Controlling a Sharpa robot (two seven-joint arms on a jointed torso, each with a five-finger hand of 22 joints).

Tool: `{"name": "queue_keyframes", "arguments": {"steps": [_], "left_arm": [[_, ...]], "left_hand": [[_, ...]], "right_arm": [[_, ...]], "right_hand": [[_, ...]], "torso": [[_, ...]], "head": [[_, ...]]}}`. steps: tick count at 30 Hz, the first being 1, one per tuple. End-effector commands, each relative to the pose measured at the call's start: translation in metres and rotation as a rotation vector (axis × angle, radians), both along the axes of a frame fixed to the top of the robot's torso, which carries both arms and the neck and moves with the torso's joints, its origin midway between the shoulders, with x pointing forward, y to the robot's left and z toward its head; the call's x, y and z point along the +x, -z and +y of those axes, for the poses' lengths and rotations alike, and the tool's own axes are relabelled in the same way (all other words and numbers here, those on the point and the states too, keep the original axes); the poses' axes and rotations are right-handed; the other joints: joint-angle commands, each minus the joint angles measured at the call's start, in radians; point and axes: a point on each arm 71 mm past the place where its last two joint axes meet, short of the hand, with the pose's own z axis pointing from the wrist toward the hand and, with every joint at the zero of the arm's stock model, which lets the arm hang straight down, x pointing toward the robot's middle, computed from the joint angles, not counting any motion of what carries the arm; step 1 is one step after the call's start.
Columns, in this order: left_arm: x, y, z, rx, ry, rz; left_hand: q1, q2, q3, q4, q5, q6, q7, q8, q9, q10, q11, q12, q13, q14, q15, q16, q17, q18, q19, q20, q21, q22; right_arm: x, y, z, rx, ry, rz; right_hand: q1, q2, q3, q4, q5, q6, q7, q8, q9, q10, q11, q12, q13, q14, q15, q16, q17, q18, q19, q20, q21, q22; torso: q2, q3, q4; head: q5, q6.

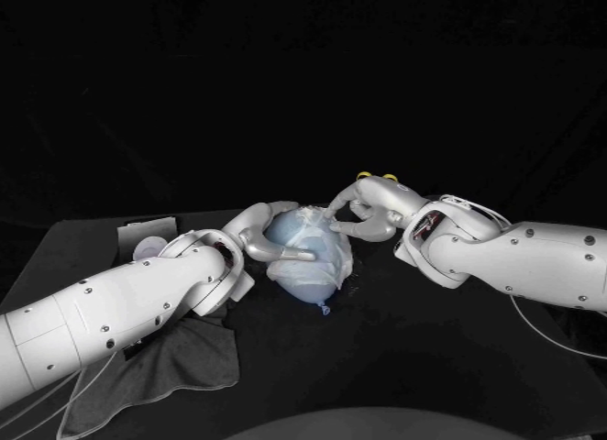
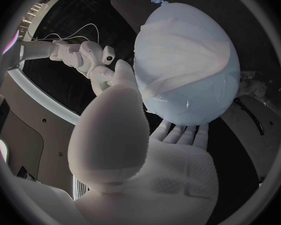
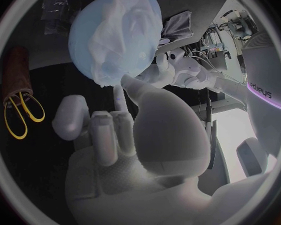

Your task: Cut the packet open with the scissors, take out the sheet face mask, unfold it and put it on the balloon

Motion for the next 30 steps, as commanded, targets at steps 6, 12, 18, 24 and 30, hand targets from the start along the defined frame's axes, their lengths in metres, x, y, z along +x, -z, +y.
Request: {"name": "queue_keyframes", "arguments": {"steps": [6,12,18,24,30], "left_arm": [[0.0015,0.0029,0.0016,0.033,-0.013,0.012],[0.0009,0.0035,0.0026,0.052,-0.012,0.01],[0.0002,0.0036,0.0039,0.069,-0.007,-0.004],[-0.001,0.0055,0.0057,0.077,-0.006,-0.018],[-0.0024,0.0054,0.008,0.062,-0.013,-0.029]], "left_hand": [[0.039,0.0,0.035,0.0,0.0,0.016,0.144,0.008,0.004,0.014,0.002,0.006,0.001,0.003,0.009,0.0,0.002,-0.004,-0.001,-0.005,-0.002,-0.001],[0.079,0.003,0.066,-0.001,0.001,0.024,0.142,0.012,0.007,0.019,-0.001,0.006,0.001,0.003,0.006,0.0,0.002,-0.001,-0.001,-0.007,-0.002,-0.001],[0.115,0.005,0.097,-0.001,0.0,0.027,0.138,0.014,0.008,0.023,-0.006,0.005,0.001,0.003,0.002,-0.001,0.002,0.001,-0.001,-0.007,-0.003,-0.002],[0.146,0.007,0.115,-0.001,-0.001,0.032,0.135,0.017,0.011,0.027,-0.009,0.004,0.001,0.006,-0.002,0.0,0.003,0.003,-0.001,-0.007,-0.003,-0.002],[0.16,0.009,0.132,-0.001,-0.002,0.042,0.134,0.021,0.014,0.039,-0.01,0.006,0.002,0.012,-0.003,0.002,0.005,0.006,0.0,-0.008,-0.003,-0.002]], "right_arm": [[0.0001,0.0062,0.003,-0.085,-0.011,-0.004],[0.0018,0.0078,0.0022,-0.084,0.018,-0.019],[0.0027,0.0059,0.0014,-0.057,0.044,-0.044],[0.0012,0.0028,0.0025,-0.023,0.049,-0.069],[0.0025,0.0078,0.0061,-0.064,0.02,-0.024]], "right_hand": [[-0.01,0.002,0.002,-0.009,-0.003,0.004,0.004,-0.009,0.0,0.108,0.006,0.006,0.261,0.102,0.008,0.003,0.264,-0.022,0.012,-0.002,0.012,0.01],[-0.012,0.002,0.002,-0.01,-0.005,0.003,0.005,-0.011,0.0,0.108,0.007,0.006,0.261,0.102,0.009,0.003,0.264,-0.022,0.012,-0.001,0.015,0.013],[-0.011,0.01,0.007,-0.012,-0.006,0.004,0.005,-0.013,-0.001,0.108,0.008,0.006,0.261,0.102,0.011,0.003,0.264,-0.023,0.015,-0.001,0.02,0.02],[-0.012,0.015,0.011,-0.012,-0.008,0.004,0.006,-0.015,-0.001,0.108,0.009,0.006,0.261,0.102,0.012,0.003,0.264,-0.025,0.021,0.0,0.028,0.03],[-0.004,0.017,0.019,-0.023,-0.015,0.005,0.007,-0.018,-0.001,0.108,0.01,0.006,0.261,0.102,0.013,0.003,0.264,-0.027,0.025,0.0,0.037,0.041]], "torso": [[-0.001,0.0003,0.0005],[-0.001,0.0005,0.0012],[0.0,0.0013,0.0008],[0.001,0.001,-0.0003],[-0.001,0.0005,0.0004]], "head": [[-0.002,-0.003],[-0.001,-0.002],[0.0,-0.001],[-0.001,-0.003],[-0.003,-0.005]]}}
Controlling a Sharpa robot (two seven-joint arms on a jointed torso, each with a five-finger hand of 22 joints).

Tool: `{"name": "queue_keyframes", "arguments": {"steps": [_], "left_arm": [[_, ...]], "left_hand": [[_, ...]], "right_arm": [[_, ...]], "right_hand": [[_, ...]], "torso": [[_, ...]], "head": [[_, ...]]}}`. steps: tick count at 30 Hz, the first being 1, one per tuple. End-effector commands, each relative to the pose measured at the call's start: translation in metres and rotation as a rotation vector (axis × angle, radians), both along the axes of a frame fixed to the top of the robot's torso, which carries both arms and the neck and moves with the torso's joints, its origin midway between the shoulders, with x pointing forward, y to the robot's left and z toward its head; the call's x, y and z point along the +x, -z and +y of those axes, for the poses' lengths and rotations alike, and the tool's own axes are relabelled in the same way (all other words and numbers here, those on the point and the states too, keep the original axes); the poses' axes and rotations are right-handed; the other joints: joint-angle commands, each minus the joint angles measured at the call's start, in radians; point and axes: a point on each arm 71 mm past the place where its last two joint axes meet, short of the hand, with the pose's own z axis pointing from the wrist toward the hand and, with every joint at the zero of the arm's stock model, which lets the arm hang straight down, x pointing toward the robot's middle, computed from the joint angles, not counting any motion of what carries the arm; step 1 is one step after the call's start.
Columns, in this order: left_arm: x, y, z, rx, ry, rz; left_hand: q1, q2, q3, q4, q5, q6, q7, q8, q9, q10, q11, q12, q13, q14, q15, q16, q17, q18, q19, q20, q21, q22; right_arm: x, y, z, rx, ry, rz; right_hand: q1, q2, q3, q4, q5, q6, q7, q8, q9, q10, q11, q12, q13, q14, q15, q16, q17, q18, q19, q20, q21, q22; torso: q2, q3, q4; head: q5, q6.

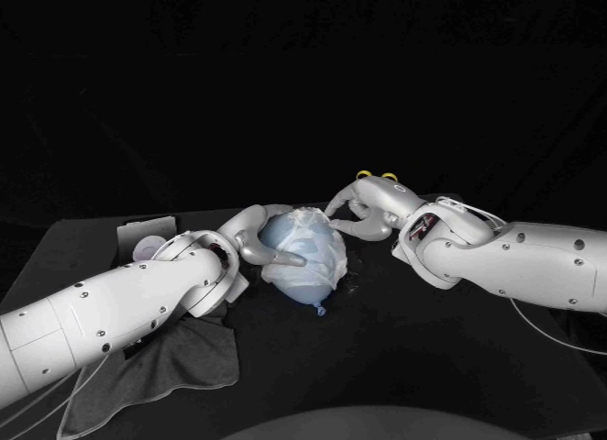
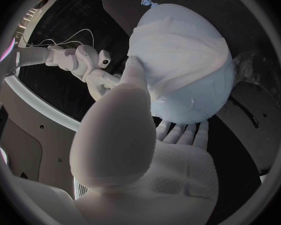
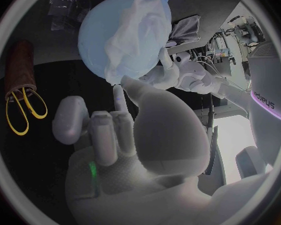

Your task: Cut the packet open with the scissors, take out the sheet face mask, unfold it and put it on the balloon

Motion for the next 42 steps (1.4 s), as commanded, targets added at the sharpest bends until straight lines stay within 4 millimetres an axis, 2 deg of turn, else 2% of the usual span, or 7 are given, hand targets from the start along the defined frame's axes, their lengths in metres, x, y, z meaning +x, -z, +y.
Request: {"name": "queue_keyframes", "arguments": {"steps": [1,11,20,34,42], "left_arm": [[-0.002,0.001,0.0,0.002,0.003,-0.013],[-0.004,0.0,-0.001,-0.013,0.008,-0.012],[-0.005,0.0,0.001,-0.015,0.006,-0.006],[-0.006,0.001,0.002,-0.012,0.006,0.0],[-0.006,0.001,0.001,-0.009,0.009,-0.003]], "left_hand": [[0.009,0.0,0.009,-0.001,-0.002,0.008,0.128,0.004,0.002,0.011,0.001,0.006,0.001,0.005,-0.003,0.002,0.001,0.006,0.0,-0.008,-0.003,-0.001],[0.015,0.001,0.014,-0.001,-0.002,0.012,0.129,0.006,0.004,0.016,0.002,0.006,0.001,0.007,-0.002,0.003,0.002,0.008,0.0,-0.008,-0.003,-0.002],[0.02,0.002,0.016,-0.001,-0.002,0.012,0.129,0.007,0.004,0.017,0.001,0.006,0.001,0.008,-0.003,0.003,0.002,0.01,0.0,-0.009,-0.004,-0.002],[0.031,0.004,0.021,-0.001,-0.002,0.014,0.128,0.008,0.005,0.02,0.0,0.005,0.001,0.009,-0.004,0.002,0.003,0.012,0.0,-0.008,-0.004,-0.003],[0.035,0.003,0.022,-0.002,-0.002,0.015,0.127,0.008,0.005,0.021,0.0,0.005,0.001,0.009,-0.005,0.002,0.003,0.013,0.0,-0.008,-0.004,-0.003]], "right_arm": [[0.001,0.003,0.003,-0.031,-0.019,0.019],[0.003,0.011,0.013,-0.087,-0.036,0.045],[0.007,0.014,0.016,-0.098,-0.032,0.039],[0.006,0.01,0.015,-0.067,-0.021,-0.001],[0.008,0.012,0.011,-0.076,-0.017,0.027]], "right_hand": [[0.008,0.005,0.006,-0.005,-0.01,0.0,0.005,-0.007,0.0,0.105,0.007,0.003,0.263,0.106,0.009,0.003,0.263,-0.011,0.004,0.0,0.005,0.003],[0.007,-0.001,0.005,-0.012,-0.024,-0.003,0.008,-0.012,-0.001,0.105,0.01,0.003,0.263,0.106,0.012,0.003,0.263,-0.011,0.001,0.001,0.005,0.005],[0.009,0.003,0.008,-0.014,-0.024,-0.003,0.009,-0.013,-0.001,0.105,0.01,0.003,0.263,0.106,0.013,0.003,0.263,-0.012,0.003,0.002,0.008,0.009],[0.01,0.011,0.013,-0.016,-0.025,-0.007,0.011,-0.018,-0.002,0.105,0.012,0.003,0.263,0.106,0.014,0.003,0.263,-0.014,0.007,0.003,0.015,0.018],[0.01,0.01,0.015,-0.019,-0.025,-0.016,0.015,-0.025,-0.004,0.105,0.015,0.003,0.263,0.106,0.016,0.003,0.263,-0.013,0.005,0.004,0.014,0.018]], "torso": [[-0.001,-0.0006,0.0001],[-0.001,-0.0009,0.0004],[-0.001,-0.0006,0.0002],[-0.001,0.0005,0.0],[-0.001,-0.0004,-0.0005]], "head": [[-0.001,-0.001],[-0.001,-0.001],[0.003,-0.001],[0.007,0.0],[0.009,-0.001]]}}
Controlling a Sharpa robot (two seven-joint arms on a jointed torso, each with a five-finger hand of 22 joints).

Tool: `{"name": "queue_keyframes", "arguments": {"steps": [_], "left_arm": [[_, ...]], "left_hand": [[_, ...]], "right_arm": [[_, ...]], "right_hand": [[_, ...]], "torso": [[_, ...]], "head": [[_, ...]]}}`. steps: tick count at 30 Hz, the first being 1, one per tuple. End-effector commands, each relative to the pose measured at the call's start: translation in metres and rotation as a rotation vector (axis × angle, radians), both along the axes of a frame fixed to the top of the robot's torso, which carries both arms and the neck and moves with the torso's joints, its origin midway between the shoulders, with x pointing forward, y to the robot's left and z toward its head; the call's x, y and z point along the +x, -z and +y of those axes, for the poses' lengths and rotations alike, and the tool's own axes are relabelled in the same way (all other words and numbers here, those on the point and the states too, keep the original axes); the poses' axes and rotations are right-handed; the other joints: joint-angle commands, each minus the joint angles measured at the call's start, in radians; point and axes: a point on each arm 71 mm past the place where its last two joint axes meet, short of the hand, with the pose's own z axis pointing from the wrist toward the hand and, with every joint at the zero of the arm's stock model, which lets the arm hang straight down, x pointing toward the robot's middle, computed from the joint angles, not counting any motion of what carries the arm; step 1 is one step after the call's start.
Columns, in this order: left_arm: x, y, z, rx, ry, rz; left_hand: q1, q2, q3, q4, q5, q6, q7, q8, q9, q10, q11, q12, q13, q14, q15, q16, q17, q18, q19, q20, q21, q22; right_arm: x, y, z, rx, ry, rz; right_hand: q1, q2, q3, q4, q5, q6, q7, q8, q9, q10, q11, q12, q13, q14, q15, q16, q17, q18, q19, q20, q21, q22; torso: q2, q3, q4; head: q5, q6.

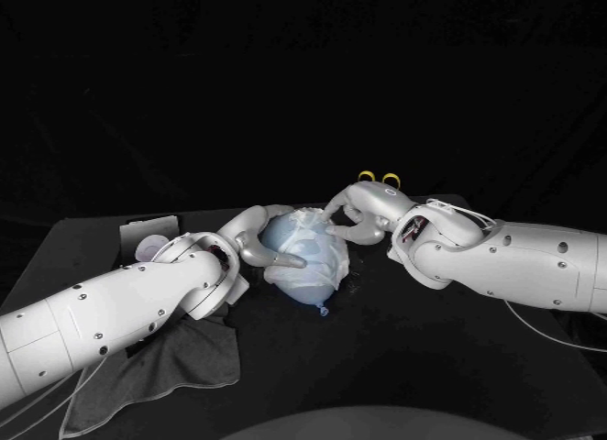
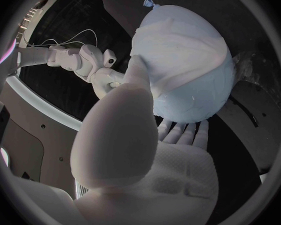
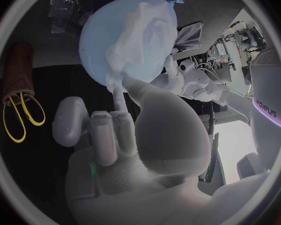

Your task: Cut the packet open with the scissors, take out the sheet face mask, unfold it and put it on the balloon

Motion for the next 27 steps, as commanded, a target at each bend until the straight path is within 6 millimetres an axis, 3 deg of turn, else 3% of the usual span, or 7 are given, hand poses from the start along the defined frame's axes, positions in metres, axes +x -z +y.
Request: {"name": "queue_keyframes", "arguments": {"steps": [1,13,17,21,24,27], "left_arm": [[-0.002,0.001,-0.002,0.001,0.01,0.004],[-0.003,0.0,-0.004,-0.002,0.017,0.002],[-0.003,0.0,-0.004,-0.003,0.018,0.002],[-0.003,0.0,-0.005,-0.003,0.019,0.002],[-0.004,0.0,-0.005,-0.002,0.02,0.003],[-0.004,0.0,-0.005,-0.002,0.02,0.004]], "left_hand": [[0.009,-0.001,0.004,0.0,-0.002,0.006,0.126,0.005,0.0,0.007,0.0,0.005,0.001,0.006,-0.002,0.002,0.001,0.013,0.0,-0.008,-0.005,-0.001],[0.015,0.0,0.007,0.0,-0.002,0.008,0.125,0.005,0.001,0.009,0.0,0.005,0.001,0.007,-0.002,0.002,0.001,0.014,-0.001,-0.008,-0.005,-0.001],[0.015,0.0,0.007,0.0,-0.002,0.008,0.125,0.005,0.001,0.009,0.0,0.005,0.001,0.007,-0.002,0.002,0.001,0.014,-0.001,-0.008,-0.005,-0.001],[0.017,0.001,0.008,0.0,-0.002,0.009,0.125,0.006,0.001,0.01,-0.001,0.005,0.002,0.007,-0.003,0.002,0.001,0.015,-0.001,-0.008,-0.006,-0.002],[0.019,0.001,0.008,0.0,-0.002,0.009,0.125,0.006,0.001,0.01,-0.001,0.005,0.001,0.007,-0.003,0.002,0.001,0.015,-0.001,-0.008,-0.005,-0.002],[0.019,0.001,0.008,0.0,-0.002,0.009,0.125,0.006,0.001,0.01,-0.001,0.005,0.001,0.007,-0.003,0.002,0.001,0.015,-0.001,-0.008,-0.005,-0.002]], "right_arm": [[0.001,0.002,-0.001,-0.017,-0.002,0.018],[0.007,0.007,-0.002,-0.054,0.0,0.046],[0.009,0.008,-0.002,-0.059,-0.001,0.048],[0.01,0.008,-0.002,-0.057,-0.003,0.042],[0.011,0.007,-0.001,-0.049,-0.007,0.036],[0.011,0.007,0.0,-0.045,-0.012,0.032]], "right_hand": [[0.005,0.004,0.003,-0.008,-0.006,-0.008,0.006,-0.008,-0.002,0.106,0.01,0.003,0.263,0.106,0.01,0.004,0.263,-0.006,0.004,0.005,0.002,-0.001],[0.007,0.007,0.005,-0.011,-0.007,-0.007,0.007,-0.009,-0.002,0.106,0.012,0.003,0.263,0.106,0.011,0.004,0.263,-0.006,0.002,0.006,0.001,-0.001],[0.007,0.017,0.011,-0.01,-0.008,-0.001,0.006,-0.008,-0.001,0.106,0.012,0.003,0.263,0.106,0.012,0.004,0.263,-0.006,0.001,0.008,0.002,0.001],[0.012,0.039,0.024,-0.011,-0.009,0.011,0.002,-0.004,0.003,0.106,0.009,0.003,0.263,0.106,0.01,0.004,0.263,-0.007,0.003,0.008,0.006,0.007],[0.009,0.076,0.039,-0.002,-0.009,0.032,-0.005,0.007,0.01,0.106,0.003,0.003,0.263,0.106,0.006,0.004,0.263,-0.007,0.004,0.006,0.01,0.012],[0.008,0.096,0.046,0.001,-0.009,0.045,-0.013,0.017,0.016,0.106,-0.003,0.003,0.263,0.106,0.001,0.004,0.263,-0.007,0.005,0.003,0.012,0.015]], "torso": [[0.001,-0.0004,0.0001],[0.001,-0.0014,0.0005],[0.0,-0.0014,0.0006],[0.0,-0.0008,0.0009],[0.001,-0.0005,0.0004],[0.001,-0.0001,0.0]], "head": [[0.0,-0.001],[0.001,-0.004],[0.002,-0.006],[0.003,-0.006],[0.004,-0.006],[0.004,-0.007]]}}
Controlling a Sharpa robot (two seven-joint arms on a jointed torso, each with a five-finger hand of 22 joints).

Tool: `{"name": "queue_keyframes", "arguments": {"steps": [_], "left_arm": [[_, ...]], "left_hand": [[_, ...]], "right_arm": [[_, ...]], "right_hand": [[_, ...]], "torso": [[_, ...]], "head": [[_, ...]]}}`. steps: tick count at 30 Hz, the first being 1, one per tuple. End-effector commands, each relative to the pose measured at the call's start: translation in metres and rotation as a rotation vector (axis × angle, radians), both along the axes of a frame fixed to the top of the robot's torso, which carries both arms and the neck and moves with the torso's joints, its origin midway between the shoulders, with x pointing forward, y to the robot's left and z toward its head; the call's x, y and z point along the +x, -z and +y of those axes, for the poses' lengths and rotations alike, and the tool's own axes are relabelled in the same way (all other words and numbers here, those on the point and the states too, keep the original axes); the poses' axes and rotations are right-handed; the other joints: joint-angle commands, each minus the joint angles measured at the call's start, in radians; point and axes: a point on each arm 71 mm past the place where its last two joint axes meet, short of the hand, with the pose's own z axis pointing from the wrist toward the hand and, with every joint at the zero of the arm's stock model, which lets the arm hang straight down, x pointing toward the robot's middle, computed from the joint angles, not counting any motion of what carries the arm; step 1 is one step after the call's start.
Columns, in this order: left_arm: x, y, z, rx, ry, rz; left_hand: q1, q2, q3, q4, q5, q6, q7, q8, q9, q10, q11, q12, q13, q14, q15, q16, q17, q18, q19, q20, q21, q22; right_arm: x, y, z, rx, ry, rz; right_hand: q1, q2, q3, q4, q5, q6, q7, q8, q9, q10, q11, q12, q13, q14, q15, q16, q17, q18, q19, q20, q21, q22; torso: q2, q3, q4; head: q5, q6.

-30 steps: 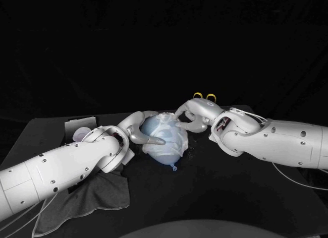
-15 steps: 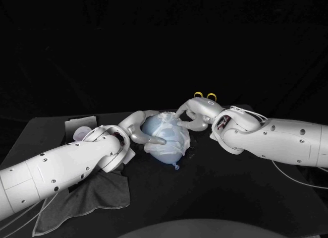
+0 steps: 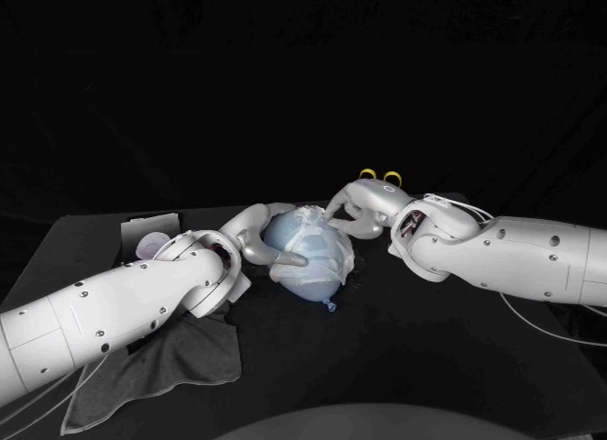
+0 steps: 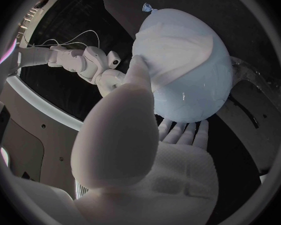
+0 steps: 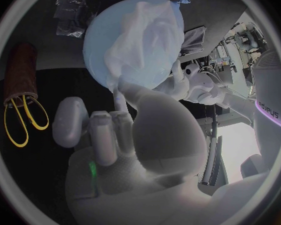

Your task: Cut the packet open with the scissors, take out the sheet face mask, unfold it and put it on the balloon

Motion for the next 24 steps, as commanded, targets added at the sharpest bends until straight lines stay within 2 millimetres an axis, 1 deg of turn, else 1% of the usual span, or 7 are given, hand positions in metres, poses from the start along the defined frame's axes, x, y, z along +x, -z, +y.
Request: {"name": "queue_keyframes", "arguments": {"steps": [1,5,9,12,18,22,24], "left_arm": [[-0.002,0.001,-0.003,0.0,0.016,0.003],[-0.002,0.001,-0.003,-0.001,0.018,0.004],[-0.003,0.0,-0.004,-0.001,0.019,0.004],[-0.003,0.0,-0.004,-0.002,0.021,0.004],[-0.003,0.0,-0.005,-0.003,0.025,0.004],[-0.004,0.0,-0.006,-0.004,0.027,0.004],[-0.004,0.0,-0.006,-0.004,0.027,0.004]], "left_hand": [[0.011,0.0,0.006,0.002,-0.002,0.006,0.128,0.007,0.001,0.007,0.003,0.005,0.002,0.007,-0.003,0.002,0.002,0.015,-0.001,-0.008,-0.006,-0.001],[0.015,0.001,0.008,0.002,-0.002,0.008,0.127,0.008,0.002,0.009,0.002,0.005,0.002,0.008,-0.004,0.002,0.002,0.016,-0.001,-0.009,-0.006,-0.001],[0.016,0.001,0.009,0.002,-0.002,0.009,0.127,0.008,0.002,0.009,0.002,0.005,0.002,0.008,-0.004,0.002,0.002,0.016,-0.001,-0.009,-0.006,-0.001],[0.017,0.002,0.01,0.002,-0.002,0.009,0.127,0.008,0.003,0.01,0.002,0.005,0.002,0.008,-0.004,0.002,0.002,0.017,-0.001,-0.009,-0.006,-0.001],[0.02,0.002,0.012,0.002,-0.002,0.009,0.127,0.009,0.003,0.01,0.001,0.005,0.002,0.007,-0.005,0.001,0.002,0.017,-0.001,-0.009,-0.006,-0.001],[0.02,0.002,0.012,0.002,-0.002,0.009,0.127,0.009,0.003,0.01,0.001,0.005,0.002,0.007,-0.005,0.001,0.002,0.017,-0.001,-0.009,-0.006,-0.001],[0.02,0.002,0.012,0.002,-0.002,0.009,0.127,0.009,0.003,0.01,0.001,0.005,0.002,0.007,-0.005,0.001,0.002,0.017,-0.001,-0.009,-0.006,-0.001]], "right_arm": [[0.0,0.001,0.002,-0.006,-0.019,0.005],[0.0,0.001,0.004,-0.003,-0.023,0.003],[0.001,0.0,0.006,0.0,-0.022,-0.003],[0.001,-0.002,0.007,0.004,-0.017,-0.014],[0.002,-0.007,0.01,0.018,-0.002,-0.054],[0.0,-0.013,0.013,0.046,-0.006,-0.095],[-0.001,-0.016,0.015,0.061,-0.011,-0.114]], "right_hand": [[-0.001,0.016,0.008,0.001,-0.004,0.015,-0.007,0.011,0.006,0.103,-0.01,0.005,0.264,0.106,-0.008,0.004,0.263,-0.007,0.003,-0.001,0.005,0.005],[-0.002,0.031,0.015,-0.002,-0.004,0.034,-0.019,0.033,0.023,0.103,-0.021,0.005,0.264,0.106,-0.018,0.004,0.263,-0.007,0.003,-0.007,0.006,0.008],[-0.005,0.034,0.019,-0.004,-0.004,0.043,-0.027,0.049,0.036,0.103,-0.028,0.005,0.264,0.106,-0.023,0.004,0.263,-0.007,0.003,-0.012,0.007,0.011],[-0.01,0.033,0.024,-0.007,-0.004,0.048,-0.034,0.067,0.053,0.103,-0.035,0.005,0.264,0.106,-0.03,0.004,0.263,-0.008,0.005,-0.018,0.01,0.015],[-0.017,0.03,0.03,-0.009,-0.004,0.047,-0.039,0.086,0.073,0.103,-0.04,0.005,0.264,0.106,-0.035,0.004,0.263,-0.01,0.01,-0.023,0.015,0.023],[-0.024,0.023,0.035,-0.012,-0.004,0.045,-0.046,0.109,0.098,0.103,-0.046,0.005,0.264,0.106,-0.04,0.004,0.263,-0.012,0.016,-0.028,0.022,0.032],[-0.028,0.024,0.038,-0.011,-0.004,0.044,-0.049,0.121,0.112,0.103,-0.048,0.005,0.264,0.106,-0.042,0.004,0.263,-0.012,0.016,-0.03,0.021,0.033]], "torso": [[0.0,0.0007,-0.001],[0.0,0.001,-0.0006],[0.0,0.0012,-0.0008],[0.0,0.0009,-0.0012],[-0.001,-0.0001,-0.0002],[0.0,-0.0002,0.0],[-0.001,-0.0002,0.0001]], "head": [[0.001,-0.002],[0.001,-0.003],[0.0,-0.003],[-0.001,-0.003],[-0.004,-0.002],[-0.004,-0.002],[-0.004,-0.002]]}}
